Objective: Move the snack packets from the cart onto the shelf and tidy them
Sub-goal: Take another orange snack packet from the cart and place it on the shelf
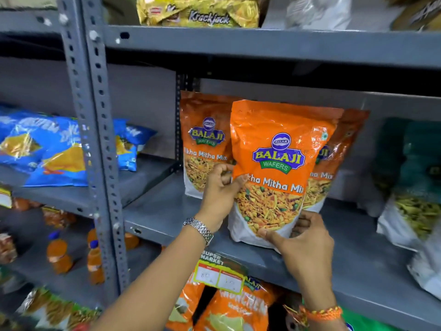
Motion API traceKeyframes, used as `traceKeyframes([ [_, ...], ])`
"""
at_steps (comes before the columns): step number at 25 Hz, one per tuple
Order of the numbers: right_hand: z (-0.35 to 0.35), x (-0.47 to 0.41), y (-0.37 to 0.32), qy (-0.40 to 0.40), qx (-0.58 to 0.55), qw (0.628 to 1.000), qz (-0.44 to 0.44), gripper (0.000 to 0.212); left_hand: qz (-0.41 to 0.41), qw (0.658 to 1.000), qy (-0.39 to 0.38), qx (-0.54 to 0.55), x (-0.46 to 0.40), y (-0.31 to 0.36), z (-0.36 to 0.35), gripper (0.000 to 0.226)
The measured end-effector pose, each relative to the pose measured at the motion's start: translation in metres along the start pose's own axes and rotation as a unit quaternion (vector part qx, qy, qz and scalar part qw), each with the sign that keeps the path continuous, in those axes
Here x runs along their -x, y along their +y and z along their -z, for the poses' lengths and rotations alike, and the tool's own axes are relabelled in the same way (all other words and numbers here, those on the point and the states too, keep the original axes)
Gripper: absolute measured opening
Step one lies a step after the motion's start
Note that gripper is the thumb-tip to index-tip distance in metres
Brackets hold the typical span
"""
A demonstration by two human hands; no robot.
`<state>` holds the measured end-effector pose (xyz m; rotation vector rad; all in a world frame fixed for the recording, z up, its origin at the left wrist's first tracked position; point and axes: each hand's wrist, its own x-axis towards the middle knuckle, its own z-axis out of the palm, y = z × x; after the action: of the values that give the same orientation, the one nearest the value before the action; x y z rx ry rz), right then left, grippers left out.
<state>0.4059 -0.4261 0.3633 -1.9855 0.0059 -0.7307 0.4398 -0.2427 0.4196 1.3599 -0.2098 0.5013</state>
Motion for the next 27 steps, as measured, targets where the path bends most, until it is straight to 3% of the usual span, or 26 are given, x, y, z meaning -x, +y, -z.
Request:
traceKeyframes([
  [6, 0.0, 0.001, 0.001, 0.003, -0.009, 1.0, -0.004, 0.084, 0.014, 0.999, -0.034, 0.002, -0.007, -0.005, 0.001, 0.019],
  [13, 0.009, 0.007, -0.005, -0.03, -0.02, 0.999, 0.01, 0.096, -0.009, 0.999, -0.027, -0.015, 0.009, 0.005, 0.023, 0.034],
  [16, 0.016, 0.012, -0.017, 0.025, -0.046, 0.999, 0.017, 0.108, -0.04, 0.999, 0.011, -0.023, 0.03, 0.016, 0.048, 0.036],
  [19, 0.007, 0.033, -0.038, 0.105, -0.106, 0.983, 0.11, 0.087, -0.07, 0.994, 0.079, -0.024, 0.062, 0.025, 0.087, 0.033],
  [21, -0.014, 0.057, -0.054, 0.103, -0.157, 0.962, 0.196, 0.065, -0.077, 0.985, 0.153, -0.011, 0.088, 0.022, 0.118, 0.028],
  [24, -0.064, 0.106, -0.075, -0.012, -0.243, 0.927, 0.286, 0.043, -0.045, 0.956, 0.289, 0.019, 0.133, 0.003, 0.168, 0.02],
  [27, -0.124, 0.167, -0.085, -0.174, -0.301, 0.891, 0.292, 0.039, 0.02, 0.903, 0.429, 0.02, 0.195, -0.024, 0.225, 0.019],
])
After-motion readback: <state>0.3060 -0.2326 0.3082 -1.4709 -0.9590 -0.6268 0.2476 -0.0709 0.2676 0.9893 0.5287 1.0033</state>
